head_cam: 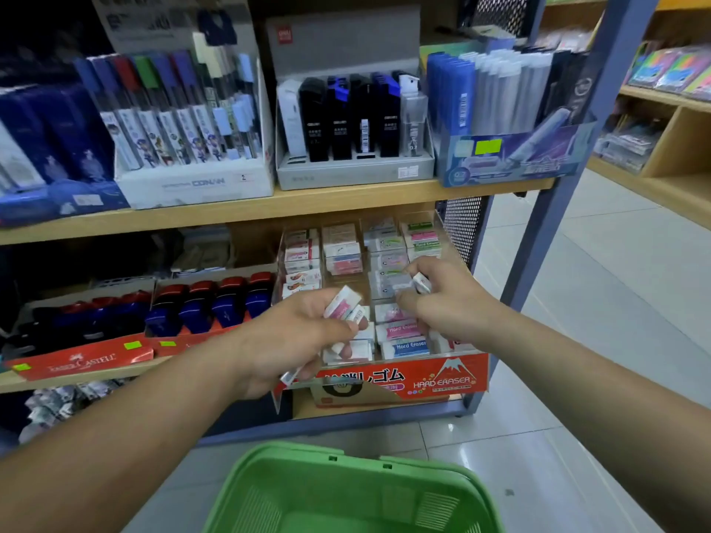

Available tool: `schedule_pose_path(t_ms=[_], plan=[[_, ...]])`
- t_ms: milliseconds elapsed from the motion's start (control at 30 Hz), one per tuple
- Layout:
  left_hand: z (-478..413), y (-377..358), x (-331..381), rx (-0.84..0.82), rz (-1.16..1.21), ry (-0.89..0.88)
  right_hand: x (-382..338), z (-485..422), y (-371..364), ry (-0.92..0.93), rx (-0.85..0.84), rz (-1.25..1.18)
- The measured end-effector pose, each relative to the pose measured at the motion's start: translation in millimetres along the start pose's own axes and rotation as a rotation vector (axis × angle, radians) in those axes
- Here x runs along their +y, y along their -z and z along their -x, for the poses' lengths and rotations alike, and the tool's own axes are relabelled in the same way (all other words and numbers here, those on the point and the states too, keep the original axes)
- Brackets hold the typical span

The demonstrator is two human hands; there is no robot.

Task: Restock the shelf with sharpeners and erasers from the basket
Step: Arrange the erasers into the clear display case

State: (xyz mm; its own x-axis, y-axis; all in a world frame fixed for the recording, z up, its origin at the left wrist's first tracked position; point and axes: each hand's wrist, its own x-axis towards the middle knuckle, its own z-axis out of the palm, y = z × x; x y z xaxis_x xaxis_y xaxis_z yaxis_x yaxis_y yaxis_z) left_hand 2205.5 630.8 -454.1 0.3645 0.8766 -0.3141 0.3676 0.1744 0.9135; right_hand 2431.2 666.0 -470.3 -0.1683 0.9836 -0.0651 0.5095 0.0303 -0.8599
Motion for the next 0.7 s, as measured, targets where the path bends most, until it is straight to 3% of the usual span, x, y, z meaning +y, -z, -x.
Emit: schedule_pose_path(t_ms=[167,367,600,700], plan=[[8.3,1.3,-12.4,0.061,-0.006,-0.036,-4.3,1.7,-5.7,0.015,0.016,0.036],[5.1,0.2,-13.2,0.057,0.044,-0.109,-26.0,6.7,-11.0,-0.057,-0.083,-0.287],[0.4,1.7,-11.4,0.160,0.084,-0.222,-37.1,8.1,-17.2,-0.150,-0.175,-0.440],[-1.3,6.7,-13.3,0.130,0.148,-0.232,-34.5,6.5,-19.8,-0.163,-0.204,-0.552]])
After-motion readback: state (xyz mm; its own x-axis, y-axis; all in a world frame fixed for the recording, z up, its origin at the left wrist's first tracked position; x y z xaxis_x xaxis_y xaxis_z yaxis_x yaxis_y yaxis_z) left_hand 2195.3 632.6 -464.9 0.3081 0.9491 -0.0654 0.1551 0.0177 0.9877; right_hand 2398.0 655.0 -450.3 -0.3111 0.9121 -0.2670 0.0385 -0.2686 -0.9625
